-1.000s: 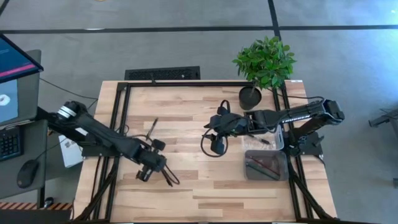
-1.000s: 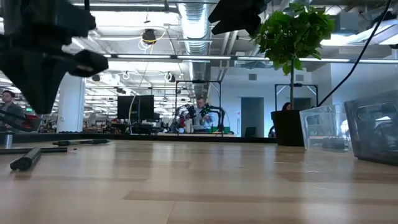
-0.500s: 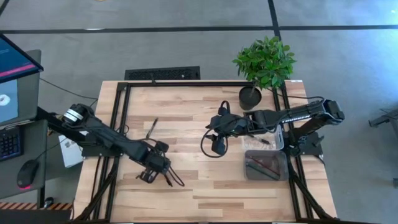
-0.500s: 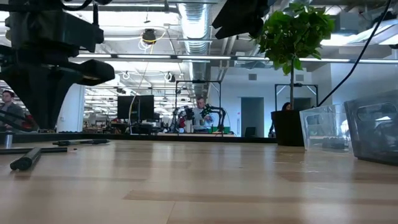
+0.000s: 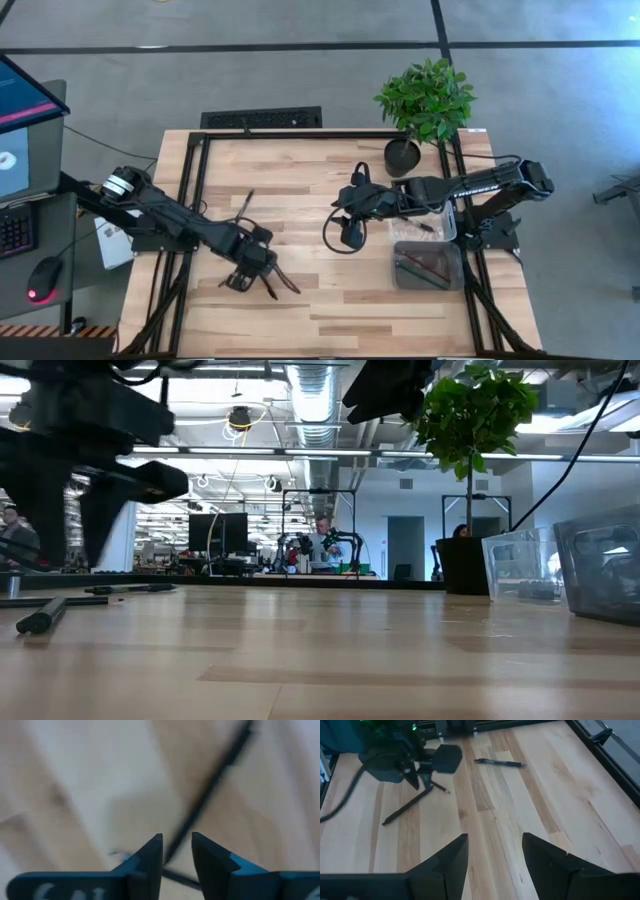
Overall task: Sort pens & pencils
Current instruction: Put the bottom black pen into the white transparent bin
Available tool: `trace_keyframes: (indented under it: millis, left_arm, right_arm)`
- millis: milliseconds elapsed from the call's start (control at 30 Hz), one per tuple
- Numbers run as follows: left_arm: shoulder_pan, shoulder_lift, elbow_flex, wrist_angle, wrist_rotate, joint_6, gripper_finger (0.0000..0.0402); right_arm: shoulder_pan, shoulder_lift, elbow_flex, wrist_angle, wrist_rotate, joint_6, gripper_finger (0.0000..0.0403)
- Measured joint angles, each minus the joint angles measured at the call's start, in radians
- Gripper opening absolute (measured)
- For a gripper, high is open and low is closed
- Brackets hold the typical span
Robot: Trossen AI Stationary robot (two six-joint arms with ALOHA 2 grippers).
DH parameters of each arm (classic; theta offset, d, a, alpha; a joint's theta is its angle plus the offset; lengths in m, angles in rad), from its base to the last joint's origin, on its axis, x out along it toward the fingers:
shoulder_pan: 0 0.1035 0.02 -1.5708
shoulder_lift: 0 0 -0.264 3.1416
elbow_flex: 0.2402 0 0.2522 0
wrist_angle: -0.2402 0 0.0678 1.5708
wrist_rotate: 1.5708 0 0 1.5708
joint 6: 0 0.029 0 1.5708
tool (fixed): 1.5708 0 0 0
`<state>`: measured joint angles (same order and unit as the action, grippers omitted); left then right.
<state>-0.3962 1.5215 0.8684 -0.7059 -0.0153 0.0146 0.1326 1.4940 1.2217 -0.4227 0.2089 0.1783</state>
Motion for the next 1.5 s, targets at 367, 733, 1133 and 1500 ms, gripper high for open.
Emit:
trace_keyframes:
  millis: [367,733,1133,1500]
  left_arm:
    - [0.000,0.000,0.000,-0.006,-0.114,-0.235,0.0112]
    - [-0.016,0.083,0.000,-0.011,-0.022,0.003,0.0111]
    - [-0.017,0.161,0.004,-0.018,-0.028,0.119,0.0083]
    - [-0.018,0.163,0.002,-0.014,-0.025,0.041,0.0012]
  right_arm:
    - [0.000,0.000,0.000,-0.034,0.000,-0.003,0.0209]
    - [0.000,0.000,0.000,-0.038,0.000,-0.003,0.0209]
    - [0.000,0.000,0.000,-0.038,0.000,-0.003,0.0209]
    - [0.002,0.000,0.000,-0.056,-0.015,0.028,0.0209]
